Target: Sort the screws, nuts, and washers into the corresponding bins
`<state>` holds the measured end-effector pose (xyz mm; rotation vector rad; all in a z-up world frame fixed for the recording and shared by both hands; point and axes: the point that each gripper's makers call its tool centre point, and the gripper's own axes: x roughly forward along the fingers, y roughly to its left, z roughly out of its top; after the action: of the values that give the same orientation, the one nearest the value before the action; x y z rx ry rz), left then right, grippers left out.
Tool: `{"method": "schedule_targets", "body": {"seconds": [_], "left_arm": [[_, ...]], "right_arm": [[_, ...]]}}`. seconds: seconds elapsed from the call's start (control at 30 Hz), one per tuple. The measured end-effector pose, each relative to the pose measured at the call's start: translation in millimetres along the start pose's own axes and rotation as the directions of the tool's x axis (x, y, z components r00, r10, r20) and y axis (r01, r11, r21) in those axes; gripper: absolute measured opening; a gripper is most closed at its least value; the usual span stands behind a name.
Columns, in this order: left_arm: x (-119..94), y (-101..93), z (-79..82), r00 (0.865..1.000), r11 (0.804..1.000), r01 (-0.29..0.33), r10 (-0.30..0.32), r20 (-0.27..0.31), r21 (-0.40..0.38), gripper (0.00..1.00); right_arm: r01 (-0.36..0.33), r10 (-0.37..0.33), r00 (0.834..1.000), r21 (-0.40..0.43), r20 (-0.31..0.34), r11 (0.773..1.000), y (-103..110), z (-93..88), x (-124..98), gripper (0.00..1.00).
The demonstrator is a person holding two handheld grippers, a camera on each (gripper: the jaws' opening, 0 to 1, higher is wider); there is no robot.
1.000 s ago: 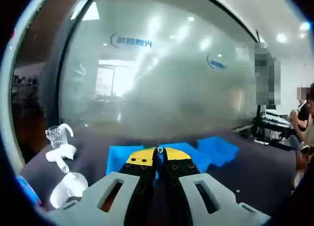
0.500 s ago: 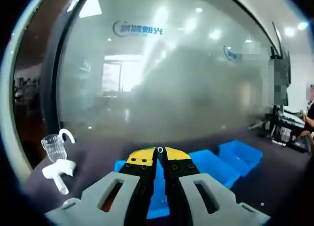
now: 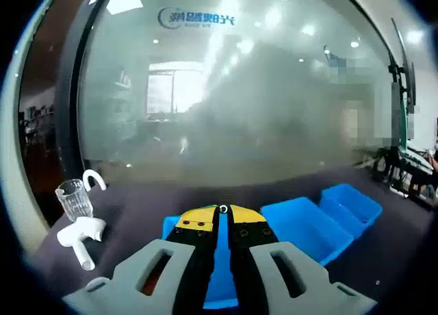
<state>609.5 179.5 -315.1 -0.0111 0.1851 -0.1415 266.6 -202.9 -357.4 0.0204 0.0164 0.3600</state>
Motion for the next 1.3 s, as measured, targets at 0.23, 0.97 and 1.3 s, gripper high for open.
{"method": "schedule_targets", "body": {"seconds": [0.23, 0.97, 1.3], "left_arm": [[-3.3, 1.1, 0.1, 1.000, 0.999, 0.001, -0.001, 0.006, 0.045, 0.24], [-98.5, -47.3, -12.3, 0.969, 0.973, 0.228, -0.230, 0.091, 0.025, 0.42], [-169.0, -55.2, -30.2, 0.943, 0.954, 0.299, -0.298, 0.147, 0.010, 0.46]], "right_arm": [[-0.012, 0.012, 1.000, 0.001, 0.002, 1.000, 4.3, 0.3, 2.5, 0.44], [-0.042, 0.042, 0.999, -0.011, 0.010, 0.999, 16.7, 6.0, 3.8, 0.45], [-0.059, 0.059, 0.998, -0.021, 0.003, 0.998, 19.2, 6.5, 12.0, 0.45]]}}
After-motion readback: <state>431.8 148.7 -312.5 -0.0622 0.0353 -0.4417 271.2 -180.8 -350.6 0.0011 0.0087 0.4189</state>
